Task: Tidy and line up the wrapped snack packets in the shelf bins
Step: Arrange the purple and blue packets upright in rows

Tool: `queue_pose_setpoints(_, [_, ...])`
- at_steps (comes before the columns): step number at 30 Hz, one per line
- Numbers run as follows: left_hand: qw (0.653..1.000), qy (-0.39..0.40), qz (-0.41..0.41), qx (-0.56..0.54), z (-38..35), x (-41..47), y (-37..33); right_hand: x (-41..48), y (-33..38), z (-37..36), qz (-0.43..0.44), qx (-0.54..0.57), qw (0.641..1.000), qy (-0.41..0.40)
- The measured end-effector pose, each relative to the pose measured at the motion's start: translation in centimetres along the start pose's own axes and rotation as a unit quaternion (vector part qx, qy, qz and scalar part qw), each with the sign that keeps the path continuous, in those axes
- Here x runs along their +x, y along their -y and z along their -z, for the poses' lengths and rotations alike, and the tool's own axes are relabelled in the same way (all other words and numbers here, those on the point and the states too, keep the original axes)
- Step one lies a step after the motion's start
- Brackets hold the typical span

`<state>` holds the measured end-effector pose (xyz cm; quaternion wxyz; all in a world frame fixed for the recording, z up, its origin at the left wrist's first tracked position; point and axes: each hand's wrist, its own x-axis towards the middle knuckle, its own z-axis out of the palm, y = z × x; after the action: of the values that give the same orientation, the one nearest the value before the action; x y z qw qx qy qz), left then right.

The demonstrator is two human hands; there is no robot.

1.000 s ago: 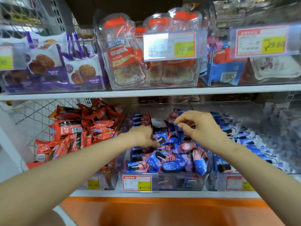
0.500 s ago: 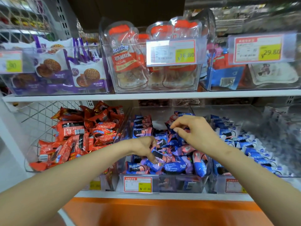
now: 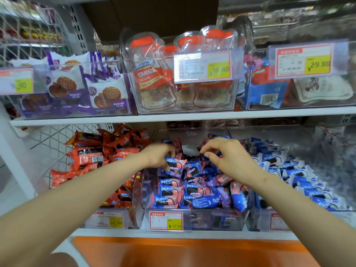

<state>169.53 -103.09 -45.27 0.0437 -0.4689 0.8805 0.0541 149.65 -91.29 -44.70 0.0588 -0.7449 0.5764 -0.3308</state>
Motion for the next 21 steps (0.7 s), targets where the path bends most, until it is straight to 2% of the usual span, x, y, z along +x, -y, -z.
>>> queue_pose_setpoints(4, [0.985,0.015,-0.014,0.169,-1.1,0.5,0.0,0.0,-0.1,0.2,0.0,-0.006,1.0,-0.002])
queue_pose_setpoints(6, [0.976,0.007,-0.024,0.218,-1.2,0.9,0.0,-0.2,-0.2,0.5,0.0,-0.005,1.0,-0.006])
queue_pose_setpoints(11, [0.964,-0.038,-0.026,0.262,-1.2,1.1,-0.2,-0.3,-0.3,0.7,0.001,0.001,1.0,-0.004])
queue_pose_setpoints(17, [0.946,-0.048,-0.017,0.319,-1.3,1.3,-0.5,-0.7,-0.5,1.0,-0.008,0.004,1.0,0.001])
queue_pose_setpoints(19, [0.946,-0.066,-0.052,0.312,-1.2,0.8,-0.6,-0.8,-0.5,1.1,-0.012,0.007,1.0,0.004])
queue_pose_setpoints(21, [0.941,-0.102,-0.13,0.296,-1.2,0.3,-0.7,-0.9,-0.4,1.2,-0.014,0.009,1.0,0.006])
